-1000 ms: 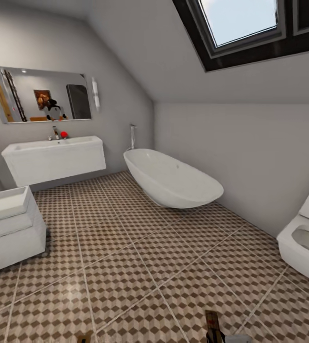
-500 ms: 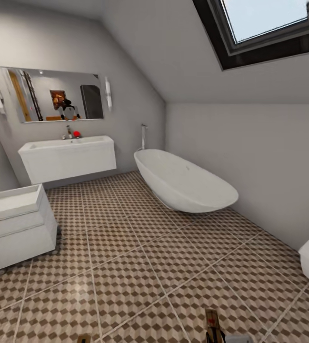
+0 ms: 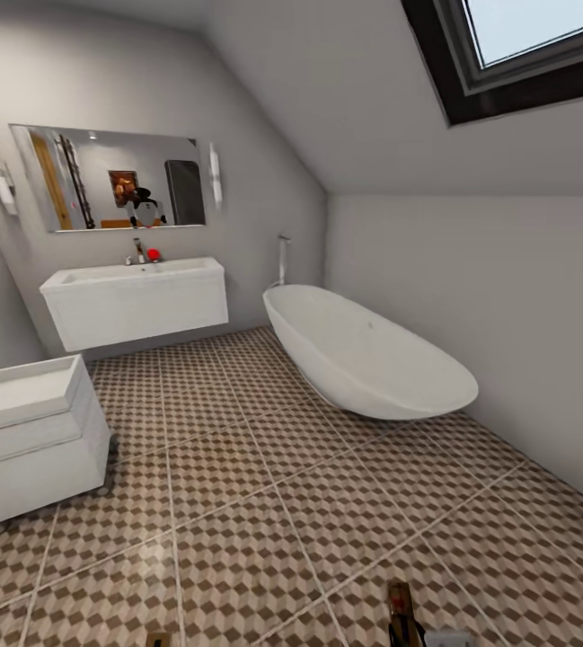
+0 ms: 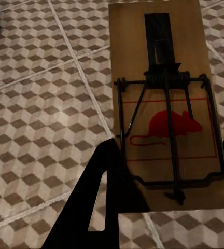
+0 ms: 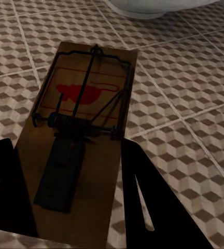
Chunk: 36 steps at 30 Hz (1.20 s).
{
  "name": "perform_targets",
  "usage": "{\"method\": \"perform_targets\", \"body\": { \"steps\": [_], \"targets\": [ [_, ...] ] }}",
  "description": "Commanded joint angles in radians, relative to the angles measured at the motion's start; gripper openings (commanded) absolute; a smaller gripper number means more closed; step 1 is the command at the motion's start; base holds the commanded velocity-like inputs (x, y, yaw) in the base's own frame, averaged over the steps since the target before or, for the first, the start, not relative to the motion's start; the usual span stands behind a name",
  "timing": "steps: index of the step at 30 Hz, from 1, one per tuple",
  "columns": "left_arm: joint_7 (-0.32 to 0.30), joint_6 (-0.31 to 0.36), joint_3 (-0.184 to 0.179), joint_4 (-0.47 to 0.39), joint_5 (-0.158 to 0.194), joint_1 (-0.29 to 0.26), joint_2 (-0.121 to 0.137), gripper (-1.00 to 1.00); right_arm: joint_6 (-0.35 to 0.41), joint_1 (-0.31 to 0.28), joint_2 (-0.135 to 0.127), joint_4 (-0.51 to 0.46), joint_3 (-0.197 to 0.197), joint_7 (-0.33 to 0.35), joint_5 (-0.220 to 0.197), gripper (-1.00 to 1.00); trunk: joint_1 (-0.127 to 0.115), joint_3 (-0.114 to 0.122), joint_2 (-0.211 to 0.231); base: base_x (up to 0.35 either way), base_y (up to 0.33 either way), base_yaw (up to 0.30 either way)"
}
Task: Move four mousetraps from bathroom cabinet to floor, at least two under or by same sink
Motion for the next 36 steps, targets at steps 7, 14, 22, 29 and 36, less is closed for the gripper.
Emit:
{"method": "perform_targets", "body": {
  "steps": [7,14,22,29,36],
  "targets": [
    [0.007,-0.006,-0.003,0.004,-0.002,-0.002,0.000,-1.00,-0.003,0.000,0.000,0.000,-0.003,0.001,0.007,-1.00,0.001,-0.001,0.000,0.339,0.000,0.239],
    [0.007,-0.006,-0.003,0.004,-0.002,-0.002,0.000,-1.00,-0.003,0.000,0.000,0.002,-0.003,0.001,0.007,-1.00,0.001,-0.001,0.000,0.339,-0.018,0.242],
    [0.007,-0.006,-0.003,0.004,-0.002,-0.002,0.000,-1.00,-0.004,0.000,-0.001,0.002,-0.003,0.001,0.007,-1.00,0.001,-0.001,0.000,0.338,-0.101,0.045],
    [0.007,-0.006,-0.003,0.004,-0.002,-0.002,0.000,-1.00,-0.004,0.000,0.000,0.006,-0.003,0.001,0.007,-1.00,0.001,-0.001,0.000,0.337,-0.111,0.192],
    [0.007,-0.005,-0.003,0.004,-0.002,-0.002,0.000,-1.00,-0.003,0.000,0.000,0.007,-0.003,0.001,0.007,-1.00,0.001,-0.001,0.000,0.337,-0.111,0.251]
  ]
}}
